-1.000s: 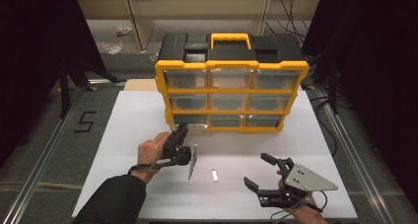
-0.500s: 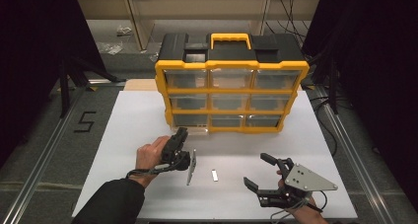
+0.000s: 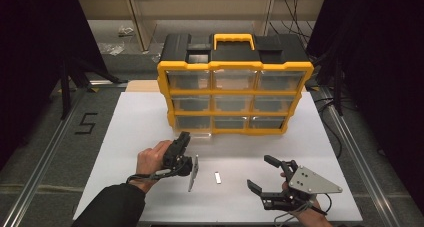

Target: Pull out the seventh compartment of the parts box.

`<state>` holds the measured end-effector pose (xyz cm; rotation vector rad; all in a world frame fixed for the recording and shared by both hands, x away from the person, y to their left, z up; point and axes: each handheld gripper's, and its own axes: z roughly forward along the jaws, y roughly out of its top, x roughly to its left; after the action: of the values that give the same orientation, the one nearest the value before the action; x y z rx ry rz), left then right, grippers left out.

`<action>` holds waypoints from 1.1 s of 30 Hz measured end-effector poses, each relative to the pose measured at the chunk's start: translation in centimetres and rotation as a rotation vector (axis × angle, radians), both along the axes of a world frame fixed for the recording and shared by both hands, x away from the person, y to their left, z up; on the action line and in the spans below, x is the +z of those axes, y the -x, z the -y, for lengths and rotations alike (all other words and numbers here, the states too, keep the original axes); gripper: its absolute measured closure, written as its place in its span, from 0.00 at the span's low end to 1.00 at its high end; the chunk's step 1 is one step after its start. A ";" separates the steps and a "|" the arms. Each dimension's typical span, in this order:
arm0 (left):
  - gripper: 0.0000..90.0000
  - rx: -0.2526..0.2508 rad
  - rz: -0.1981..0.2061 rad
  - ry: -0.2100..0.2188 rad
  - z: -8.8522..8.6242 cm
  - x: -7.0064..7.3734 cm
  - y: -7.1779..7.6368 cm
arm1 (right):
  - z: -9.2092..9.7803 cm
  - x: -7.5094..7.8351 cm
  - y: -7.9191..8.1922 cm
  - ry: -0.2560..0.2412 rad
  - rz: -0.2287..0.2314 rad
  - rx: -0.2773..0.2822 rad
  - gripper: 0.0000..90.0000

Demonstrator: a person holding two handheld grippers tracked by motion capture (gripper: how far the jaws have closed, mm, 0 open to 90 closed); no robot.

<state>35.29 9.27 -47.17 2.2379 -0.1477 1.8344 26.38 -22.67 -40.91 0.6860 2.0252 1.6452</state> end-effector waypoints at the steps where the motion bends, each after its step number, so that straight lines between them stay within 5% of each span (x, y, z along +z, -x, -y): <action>1: 0.85 -0.001 0.000 0.000 0.0 0.0 0.0 | 0.0 0.0 0.0 -0.001 0.000 0.000 0.19; 33: 0.85 -0.038 -0.001 -0.005 -0.3 -0.1 1.3 | 0.0 0.0 0.0 0.002 0.003 0.001 0.19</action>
<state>34.03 9.55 -47.27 2.2237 -0.1933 1.8150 26.38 -22.64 -40.91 0.6823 2.0250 1.6440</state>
